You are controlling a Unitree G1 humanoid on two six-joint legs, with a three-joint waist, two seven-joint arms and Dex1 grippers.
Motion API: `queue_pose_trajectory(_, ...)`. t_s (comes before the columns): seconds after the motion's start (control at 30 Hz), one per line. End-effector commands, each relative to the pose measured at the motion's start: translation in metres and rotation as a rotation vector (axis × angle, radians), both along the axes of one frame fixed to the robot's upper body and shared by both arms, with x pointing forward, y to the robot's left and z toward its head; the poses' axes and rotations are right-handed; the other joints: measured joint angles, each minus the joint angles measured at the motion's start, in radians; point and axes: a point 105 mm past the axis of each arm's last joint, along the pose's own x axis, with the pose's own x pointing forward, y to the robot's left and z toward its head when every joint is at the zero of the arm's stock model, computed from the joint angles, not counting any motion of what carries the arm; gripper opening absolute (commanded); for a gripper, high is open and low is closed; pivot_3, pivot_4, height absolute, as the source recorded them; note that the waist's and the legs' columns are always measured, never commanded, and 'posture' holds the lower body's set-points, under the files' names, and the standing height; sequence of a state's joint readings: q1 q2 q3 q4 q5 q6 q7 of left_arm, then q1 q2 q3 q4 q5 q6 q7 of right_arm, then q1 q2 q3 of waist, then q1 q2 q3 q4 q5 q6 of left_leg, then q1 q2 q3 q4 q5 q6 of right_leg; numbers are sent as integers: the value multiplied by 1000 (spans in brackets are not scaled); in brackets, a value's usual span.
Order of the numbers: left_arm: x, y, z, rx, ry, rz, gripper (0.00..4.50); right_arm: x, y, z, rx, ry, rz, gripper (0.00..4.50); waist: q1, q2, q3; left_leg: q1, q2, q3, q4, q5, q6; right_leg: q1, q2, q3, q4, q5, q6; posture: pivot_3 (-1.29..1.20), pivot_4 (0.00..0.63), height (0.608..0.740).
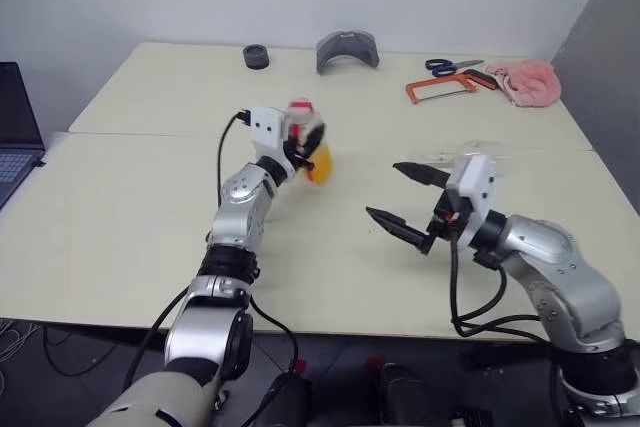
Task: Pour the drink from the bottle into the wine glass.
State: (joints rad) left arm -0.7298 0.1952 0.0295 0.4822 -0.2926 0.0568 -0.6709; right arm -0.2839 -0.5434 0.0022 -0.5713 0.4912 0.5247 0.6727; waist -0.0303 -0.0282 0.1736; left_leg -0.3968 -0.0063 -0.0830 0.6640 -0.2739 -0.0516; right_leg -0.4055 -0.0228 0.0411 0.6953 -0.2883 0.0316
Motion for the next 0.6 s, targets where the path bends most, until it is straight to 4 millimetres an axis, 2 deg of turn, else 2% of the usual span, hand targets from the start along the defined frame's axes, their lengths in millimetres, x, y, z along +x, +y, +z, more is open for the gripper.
queue_pose_trajectory(0.03,-42,-35,16,38,-57,-363,1775,-16,-4,23,51,-27,8,4500,0,0,0,0,0,0,0,0,0,0,0,0,0,0,0,0,150,740)
queue_pose_trajectory(0.13,-60,-44,16,90,-58,-515,1775,-17,-1,35,93,-22,-3,4500,-4,0,0,0,0,0,0,-2,3,0,1,1,0,0,0,0,150,740)
queue_pose_trajectory(0.23,-69,-51,11,187,-80,-607,1775,-13,7,39,101,-6,-29,4500,-8,1,0,2,-1,0,0,-2,4,0,3,2,1,0,0,0,150,740)
queue_pose_trajectory(0.6,-77,-60,5,265,-126,-681,1775,-2,28,30,93,32,-49,4500,-3,1,0,1,0,0,0,-2,4,0,2,1,0,0,0,0,150,740)
